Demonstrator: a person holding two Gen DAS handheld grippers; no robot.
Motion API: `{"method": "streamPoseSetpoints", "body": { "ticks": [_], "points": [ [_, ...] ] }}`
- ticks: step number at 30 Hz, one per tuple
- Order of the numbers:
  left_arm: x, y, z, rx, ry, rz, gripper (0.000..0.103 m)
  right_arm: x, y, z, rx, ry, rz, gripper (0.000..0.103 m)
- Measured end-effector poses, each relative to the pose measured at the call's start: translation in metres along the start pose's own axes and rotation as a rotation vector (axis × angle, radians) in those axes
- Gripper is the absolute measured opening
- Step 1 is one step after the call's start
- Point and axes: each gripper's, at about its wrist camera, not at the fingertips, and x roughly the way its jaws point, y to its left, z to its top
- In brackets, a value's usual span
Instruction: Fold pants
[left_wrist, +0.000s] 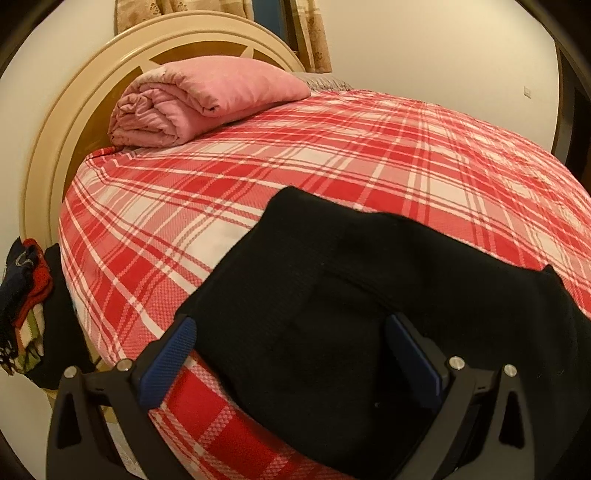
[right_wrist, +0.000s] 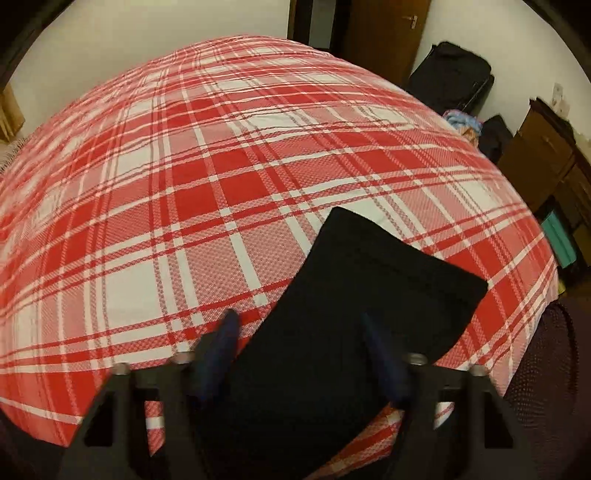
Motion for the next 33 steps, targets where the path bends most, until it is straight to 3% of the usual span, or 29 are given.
{"method": "streamPoseSetpoints", "body": {
  "ticks": [2,4,8,13,16,23,27,33],
  "points": [
    [0.000,0.000,0.000,0.002,0.000,0.002,0.103,-0.003,-0.011,-0.001,0.038,0.002,0.044,0.011],
    [0.000,0.000,0.000,-0.001,0.001,0.001,0.103,-0.010,-0.027,-0.007,0.097,0.015,0.131,0.004],
    [-0.001,0.000,0.000,-0.008,0.006,-0.002,0.103,-0.039,-0.056,-0.028,0.163,-0.048,0.259,0.004],
    [0.000,-0.001,0.000,-0.008,0.005,-0.001,0.103,-0.095,-0.105,-0.074,0.281,-0.187,0.394,0.003],
    [0.000,-0.001,0.000,-0.007,0.005,-0.004,0.103,-0.109,-0.130,-0.104,0.377,-0.212,0.452,0.003],
    [0.001,-0.003,0.002,-0.003,0.004,-0.001,0.103,-0.122,-0.156,-0.173,0.499,-0.253,0.520,0.003],
    [0.001,-0.003,0.003,-0.001,0.012,-0.002,0.103,-0.116,-0.161,-0.190,0.528,-0.230,0.527,0.004],
    [0.001,-0.004,0.004,0.008,0.011,-0.002,0.103,-0.108,-0.164,-0.193,0.536,-0.159,0.448,0.005]
  ]
}}
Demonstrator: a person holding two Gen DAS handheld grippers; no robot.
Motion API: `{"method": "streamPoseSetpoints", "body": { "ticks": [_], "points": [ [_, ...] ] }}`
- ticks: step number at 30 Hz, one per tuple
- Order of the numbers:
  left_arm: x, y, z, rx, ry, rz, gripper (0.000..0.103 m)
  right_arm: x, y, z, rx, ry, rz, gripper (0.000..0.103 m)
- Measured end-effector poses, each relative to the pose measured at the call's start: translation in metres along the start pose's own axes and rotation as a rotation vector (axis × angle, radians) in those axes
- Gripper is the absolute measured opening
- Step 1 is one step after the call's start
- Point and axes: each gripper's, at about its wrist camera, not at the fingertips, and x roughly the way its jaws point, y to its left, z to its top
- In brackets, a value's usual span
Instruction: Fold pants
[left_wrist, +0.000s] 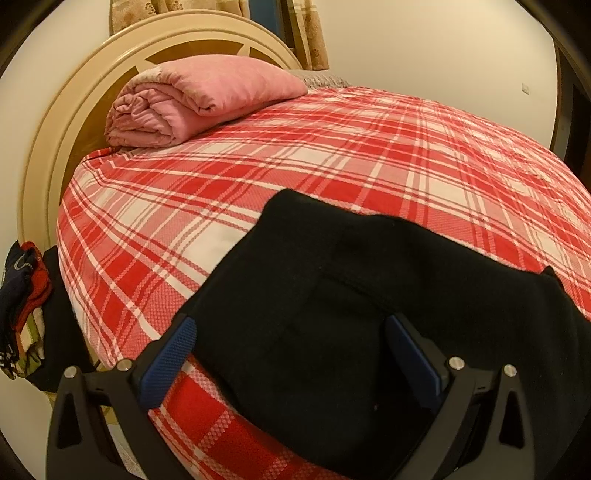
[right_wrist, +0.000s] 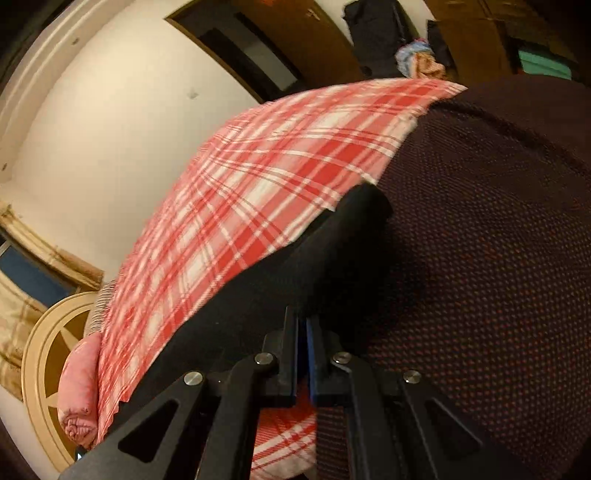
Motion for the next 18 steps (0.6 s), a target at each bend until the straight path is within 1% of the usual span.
{"method": "streamPoseSetpoints", "body": {
  "ticks": [2,5,7,8,10,11,13,15,16,18],
  "points": [
    [0.000,0.000,0.001,0.006,0.000,0.001,0.103,-0.005,-0.004,0.002,0.016,-0.008,-0.021,0.005],
    [0.000,-0.001,0.002,0.016,0.006,0.003,0.103,-0.023,-0.003,0.009,-0.008,-0.065,-0.078,0.005],
    [0.001,-0.002,0.003,0.022,0.007,0.006,0.103,-0.037,-0.001,0.025,-0.045,-0.127,-0.095,0.005],
    [0.001,-0.003,0.003,0.026,0.004,0.011,0.103,-0.039,-0.001,0.034,-0.060,-0.139,-0.092,0.005],
    [0.000,-0.004,0.003,0.027,-0.001,0.017,0.103,-0.036,-0.002,0.060,-0.112,-0.126,-0.086,0.005],
    [0.000,-0.004,0.003,0.025,-0.003,0.022,0.103,-0.030,-0.006,0.072,-0.123,-0.113,-0.112,0.005],
    [0.000,-0.004,0.002,0.019,-0.005,0.025,0.103,-0.019,-0.013,0.085,-0.139,-0.083,-0.151,0.005],
    [0.000,-0.004,0.002,0.012,-0.006,0.027,0.103,-0.008,-0.019,0.088,-0.165,-0.047,-0.190,0.005],
    [0.000,-0.004,0.002,0.011,-0.004,0.028,0.103,-0.004,-0.022,0.086,-0.159,-0.035,-0.184,0.005],
    [-0.001,-0.005,0.003,0.019,-0.002,0.034,0.103,-0.003,-0.025,0.079,-0.121,-0.037,-0.120,0.005]
  ]
}}
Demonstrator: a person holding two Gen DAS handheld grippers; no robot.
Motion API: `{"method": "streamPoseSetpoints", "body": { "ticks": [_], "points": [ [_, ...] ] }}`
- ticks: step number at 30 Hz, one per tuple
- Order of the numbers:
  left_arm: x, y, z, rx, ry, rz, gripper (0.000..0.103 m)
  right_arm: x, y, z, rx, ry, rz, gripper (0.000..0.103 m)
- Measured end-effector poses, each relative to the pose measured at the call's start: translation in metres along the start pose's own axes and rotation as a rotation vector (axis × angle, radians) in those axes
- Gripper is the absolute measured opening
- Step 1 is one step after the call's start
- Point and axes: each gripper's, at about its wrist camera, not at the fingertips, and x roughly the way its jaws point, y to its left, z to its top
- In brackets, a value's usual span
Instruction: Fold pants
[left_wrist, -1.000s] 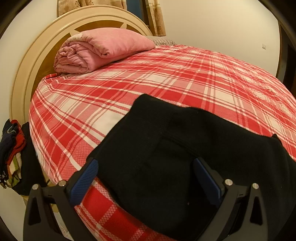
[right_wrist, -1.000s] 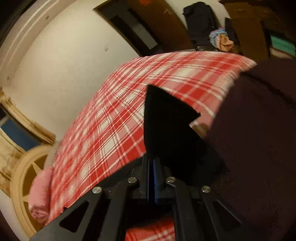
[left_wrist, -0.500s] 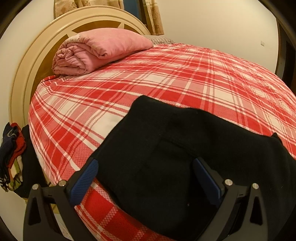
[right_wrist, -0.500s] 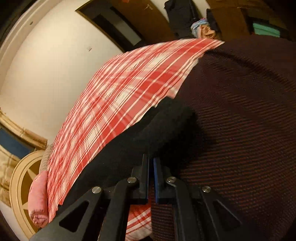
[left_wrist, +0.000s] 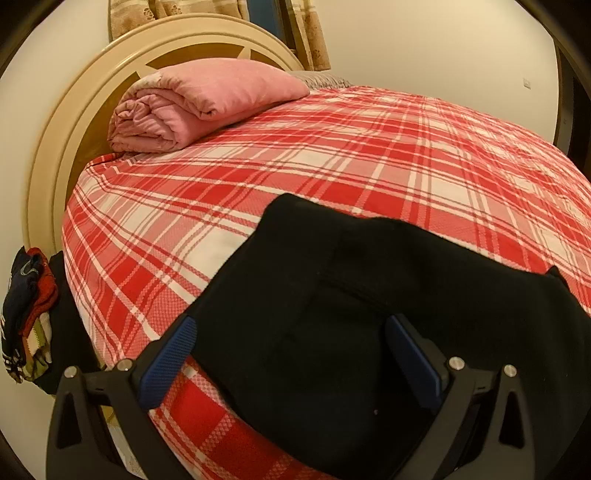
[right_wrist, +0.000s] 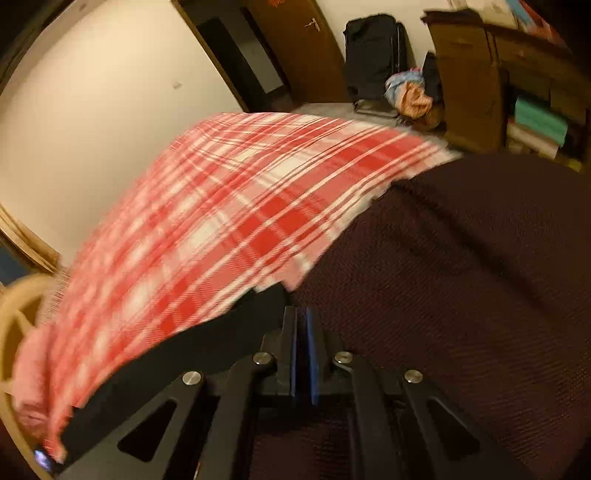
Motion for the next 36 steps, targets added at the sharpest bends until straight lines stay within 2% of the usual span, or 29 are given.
{"method": "streamPoseSetpoints", "body": {
  "ticks": [5,10,11,12,14,15,19,24,27,32,33,34,35,36],
  "points": [
    [-0.001,-0.004,0.001,0.032,-0.004,0.021,0.103,-0.012,0.016,-0.027,0.100,-0.027,0.194,0.006],
    [0.000,-0.002,0.002,0.019,0.004,0.002,0.103,-0.027,0.010,-0.054,0.225,-0.024,0.265,0.006],
    [0.001,-0.002,0.002,0.017,0.006,-0.003,0.103,-0.029,0.002,-0.057,0.263,-0.027,0.272,0.012],
    [0.001,-0.001,0.002,0.016,0.007,-0.007,0.103,-0.029,-0.004,-0.058,0.288,-0.033,0.261,0.032],
    [0.001,-0.001,0.002,0.016,0.006,-0.014,0.103,-0.034,-0.014,-0.061,0.324,-0.070,0.220,0.057],
    [0.001,0.000,0.002,0.015,0.006,-0.017,0.103,-0.037,-0.016,-0.061,0.322,-0.086,0.217,0.057],
    [0.001,0.000,0.002,0.001,0.009,-0.018,0.103,-0.027,-0.013,-0.054,0.259,-0.071,0.157,0.057],
    [0.002,-0.001,0.003,0.011,0.011,-0.015,0.103,0.009,0.008,-0.055,0.147,-0.004,0.099,0.057],
    [0.002,-0.002,0.003,0.028,0.010,-0.009,0.103,0.020,0.025,-0.055,0.057,-0.025,0.051,0.057],
    [0.001,-0.003,0.004,0.036,0.011,-0.002,0.103,0.038,0.046,-0.052,-0.033,0.028,0.085,0.058],
    [0.001,-0.003,0.004,0.037,0.010,-0.002,0.103,0.037,0.050,-0.052,-0.062,0.024,0.068,0.057],
    [0.000,-0.003,0.004,0.038,0.010,-0.003,0.103,0.040,0.055,-0.052,-0.091,0.034,0.058,0.054],
    [0.000,-0.003,0.004,0.037,0.010,-0.004,0.103,0.043,0.059,-0.052,-0.125,0.041,0.041,0.032],
    [0.000,-0.003,0.004,0.036,0.011,-0.004,0.103,0.048,0.062,-0.053,-0.148,0.070,0.035,0.016]
  ]
}}
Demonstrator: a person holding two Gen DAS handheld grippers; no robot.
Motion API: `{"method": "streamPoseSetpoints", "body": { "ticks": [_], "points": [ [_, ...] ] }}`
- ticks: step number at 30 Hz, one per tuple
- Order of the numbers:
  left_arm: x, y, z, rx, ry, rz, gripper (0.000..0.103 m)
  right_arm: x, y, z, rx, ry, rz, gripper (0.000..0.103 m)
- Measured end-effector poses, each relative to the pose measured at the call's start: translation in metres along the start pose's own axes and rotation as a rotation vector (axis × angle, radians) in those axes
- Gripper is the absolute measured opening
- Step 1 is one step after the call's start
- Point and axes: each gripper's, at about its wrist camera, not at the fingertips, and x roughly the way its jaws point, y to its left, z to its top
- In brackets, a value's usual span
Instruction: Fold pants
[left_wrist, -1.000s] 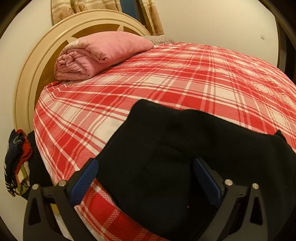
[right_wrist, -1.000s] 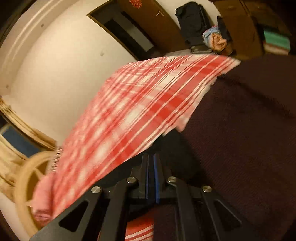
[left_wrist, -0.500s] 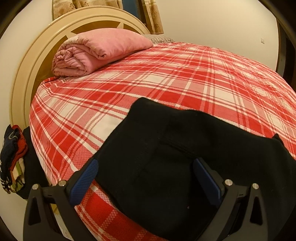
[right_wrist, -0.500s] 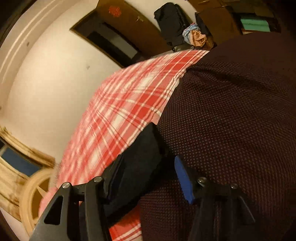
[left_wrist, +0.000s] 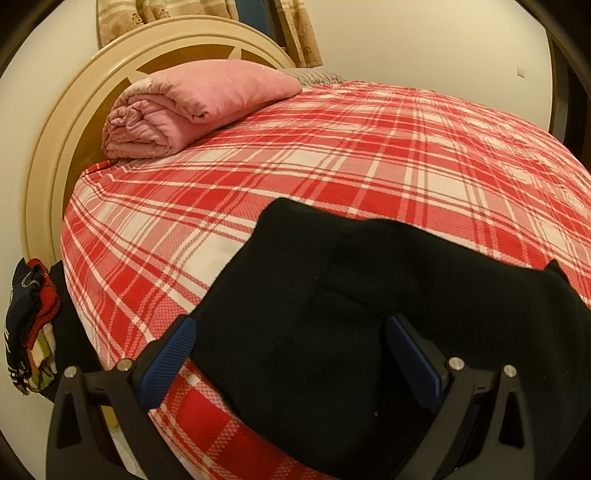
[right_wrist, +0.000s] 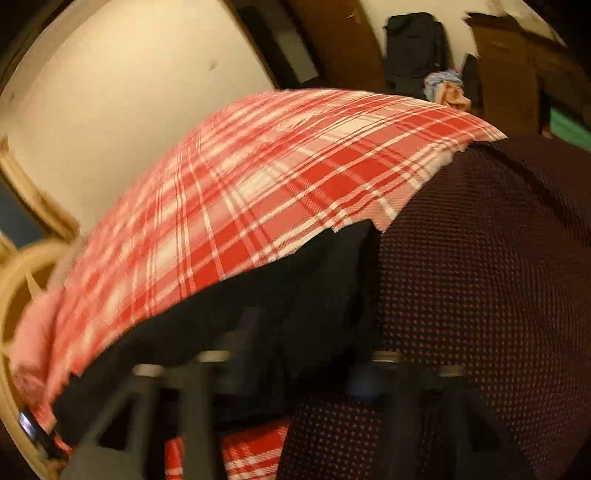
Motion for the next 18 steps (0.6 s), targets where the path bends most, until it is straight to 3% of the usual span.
{"method": "streamPoseSetpoints", "body": {
  "ticks": [2,7,10,13,15,18],
  "points": [
    [0.000,0.000,0.000,0.000,0.001,-0.001,0.103,0.005,0.003,-0.002,-0.019,0.008,-0.013,0.015],
    [0.001,-0.001,0.001,0.006,0.001,0.002,0.103,-0.017,0.014,0.004,-0.122,-0.110,-0.130,0.013],
    [0.001,-0.002,0.000,0.007,0.000,0.007,0.103,-0.034,0.035,0.008,-0.242,-0.138,-0.083,0.013],
    [0.000,-0.002,0.000,0.000,0.001,0.010,0.103,-0.036,0.060,0.001,-0.349,-0.143,-0.095,0.013],
    [0.000,-0.002,0.000,0.001,0.001,0.007,0.103,-0.029,0.066,0.004,-0.333,-0.149,-0.113,0.013],
    [0.001,-0.001,0.001,0.008,0.001,0.000,0.103,-0.034,0.047,0.014,-0.232,-0.172,-0.074,0.013]
  ]
}}
